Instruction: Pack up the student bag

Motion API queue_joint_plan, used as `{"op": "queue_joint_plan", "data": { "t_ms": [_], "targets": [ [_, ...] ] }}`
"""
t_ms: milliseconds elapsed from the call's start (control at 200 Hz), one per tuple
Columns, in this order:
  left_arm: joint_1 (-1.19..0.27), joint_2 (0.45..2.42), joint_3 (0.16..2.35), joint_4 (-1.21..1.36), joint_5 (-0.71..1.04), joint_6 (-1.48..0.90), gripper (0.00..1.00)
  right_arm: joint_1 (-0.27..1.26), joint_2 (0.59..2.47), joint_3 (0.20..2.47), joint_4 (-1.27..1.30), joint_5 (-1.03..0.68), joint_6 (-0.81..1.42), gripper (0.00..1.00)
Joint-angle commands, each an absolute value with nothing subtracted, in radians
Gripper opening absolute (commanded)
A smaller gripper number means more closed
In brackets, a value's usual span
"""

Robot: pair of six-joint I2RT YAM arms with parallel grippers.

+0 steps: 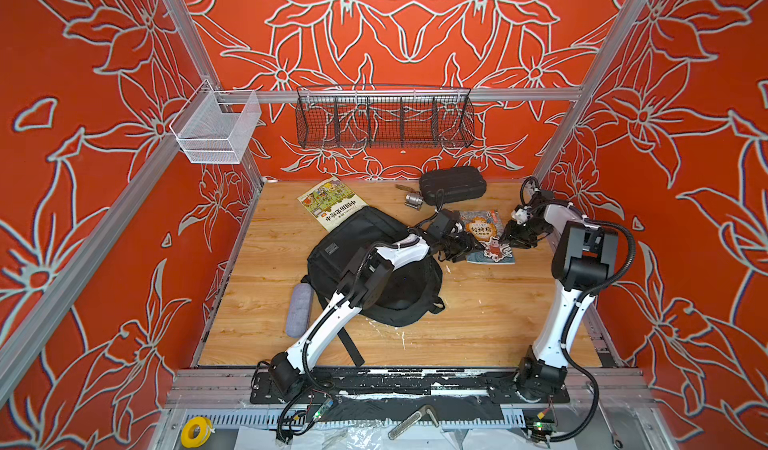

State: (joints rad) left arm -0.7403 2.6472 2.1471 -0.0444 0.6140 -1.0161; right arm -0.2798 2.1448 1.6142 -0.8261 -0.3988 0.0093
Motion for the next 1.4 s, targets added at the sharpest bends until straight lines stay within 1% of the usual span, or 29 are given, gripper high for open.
{"op": "queue_joint_plan", "data": {
  "t_ms": [0, 75, 100, 135, 180, 290, 410, 515, 620, 656, 706, 726, 816, 996, 1086, 1206, 1291, 1396],
  "targets": [
    [-0.732, 2.668, 2.106, -0.179, 0.607, -0.964, 0.32, -0.273, 2.129, 1.536, -0.868, -0.405, 0.011, 0.44],
    [-0.731, 2.639, 2.116, -0.222, 0.593, -0.903, 0.13, -0.272, 2.066, 1.484, -0.800, -0.423, 0.022, 0.46],
    [-0.730, 2.629, 2.123, -0.238, 0.594, -0.874, 0.09, -0.272, 2.050, 1.476, -0.787, -0.420, 0.024, 0.47],
    [-0.729, 2.614, 2.138, -0.273, 0.585, -0.831, 0.04, -0.272, 2.014, 1.462, -0.759, -0.421, 0.021, 0.50],
    [-0.730, 2.591, 2.152, -0.320, 0.571, -0.767, 0.00, -0.273, 1.967, 1.442, -0.720, -0.414, 0.023, 0.54],
    [-0.735, 2.502, 2.154, -0.398, 0.526, -0.594, 0.00, -0.272, 1.835, 1.385, -0.609, -0.414, 0.001, 0.59],
    [-0.745, 2.392, 2.154, -0.507, 0.461, -0.390, 0.00, -0.272, 1.674, 1.317, -0.467, -0.449, -0.056, 0.63],
    [-0.746, 2.293, 2.151, -0.606, 0.420, -0.218, 0.00, -0.273, 1.539, 1.232, -0.317, -0.556, -0.138, 0.65],
    [-0.746, 2.192, 2.130, -0.699, 0.410, -0.051, 0.00, -0.270, 1.425, 1.145, -0.174, -0.681, -0.205, 0.70],
    [-0.746, 2.156, 2.112, -0.726, 0.407, 0.005, 0.00, -0.268, 1.395, 1.127, -0.149, -0.719, -0.226, 0.73],
    [-0.746, 2.107, 2.082, -0.765, 0.412, 0.086, 0.00, -0.265, 1.361, 1.110, -0.127, -0.769, -0.250, 0.80],
    [-0.746, 2.090, 2.071, -0.780, 0.406, 0.118, 0.00, -0.263, 1.351, 1.109, -0.124, -0.786, -0.263, 0.81],
    [-0.746, 2.019, 2.020, -0.845, 0.370, 0.240, 0.00, -0.255, 1.319, 1.133, -0.184, -0.833, -0.340, 0.84],
    [-0.747, 1.897, 1.908, -0.912, 0.286, 0.414, 0.00, -0.248, 1.264, 1.171, -0.295, -0.921, -0.451, 0.84],
    [-0.746, 1.843, 1.852, -0.901, 0.245, 0.468, 0.00, -0.239, 1.252, 1.191, -0.374, -1.004, -0.521, 0.85],
    [-0.746, 1.793, 1.808, -0.878, 0.236, 0.533, 0.00, -0.204, 1.270, 1.230, -0.555, -1.116, -0.682, 0.84],
    [-0.746, 1.766, 1.791, -0.868, 0.241, 0.578, 0.00, -0.180, 1.313, 1.287, -0.738, -1.140, -0.805, 0.82],
    [-0.747, 1.744, 1.786, -0.853, 0.235, 0.615, 0.00, -0.173, 1.345, 1.308, -0.841, -1.185, -0.857, 0.81]
  ]
}}
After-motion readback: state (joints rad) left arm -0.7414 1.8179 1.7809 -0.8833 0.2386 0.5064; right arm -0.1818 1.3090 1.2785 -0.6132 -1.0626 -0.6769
